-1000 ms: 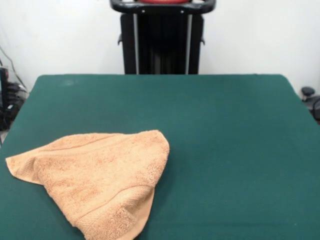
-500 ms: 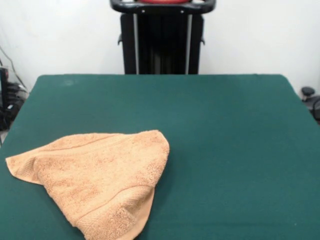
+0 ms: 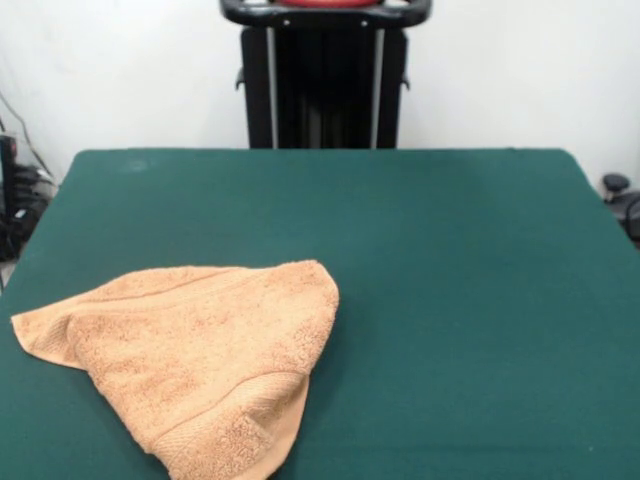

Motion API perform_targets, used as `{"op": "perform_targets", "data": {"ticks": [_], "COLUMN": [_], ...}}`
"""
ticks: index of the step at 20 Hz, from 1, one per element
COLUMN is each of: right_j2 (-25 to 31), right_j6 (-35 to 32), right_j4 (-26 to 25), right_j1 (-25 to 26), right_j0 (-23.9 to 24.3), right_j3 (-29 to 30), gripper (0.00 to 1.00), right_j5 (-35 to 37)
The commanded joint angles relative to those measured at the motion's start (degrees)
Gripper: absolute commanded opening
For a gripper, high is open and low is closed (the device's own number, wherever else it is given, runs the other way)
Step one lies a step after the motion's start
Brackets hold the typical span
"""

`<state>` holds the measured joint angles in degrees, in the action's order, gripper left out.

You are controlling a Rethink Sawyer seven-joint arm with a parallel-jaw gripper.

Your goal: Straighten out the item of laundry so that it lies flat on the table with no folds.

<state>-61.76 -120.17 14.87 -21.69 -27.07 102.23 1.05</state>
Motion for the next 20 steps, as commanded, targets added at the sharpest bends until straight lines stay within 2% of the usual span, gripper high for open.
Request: {"op": "perform_targets", "data": {"ticks": [1,12,20], "right_j2": [8.9,6.8,4.6], "right_j6": [-11.6,-12.8,-16.3], "right_j4": [4.6,9.4,14.8], "right_j1": [7.2,10.9,17.5], "right_j0": [-2.4,-5.0,-7.4], "right_j3": [-3.6,-5.7,-8.7], "gripper": [1.00,1.00,1.00], "right_j5": [4.4,10.3,13.8]}}
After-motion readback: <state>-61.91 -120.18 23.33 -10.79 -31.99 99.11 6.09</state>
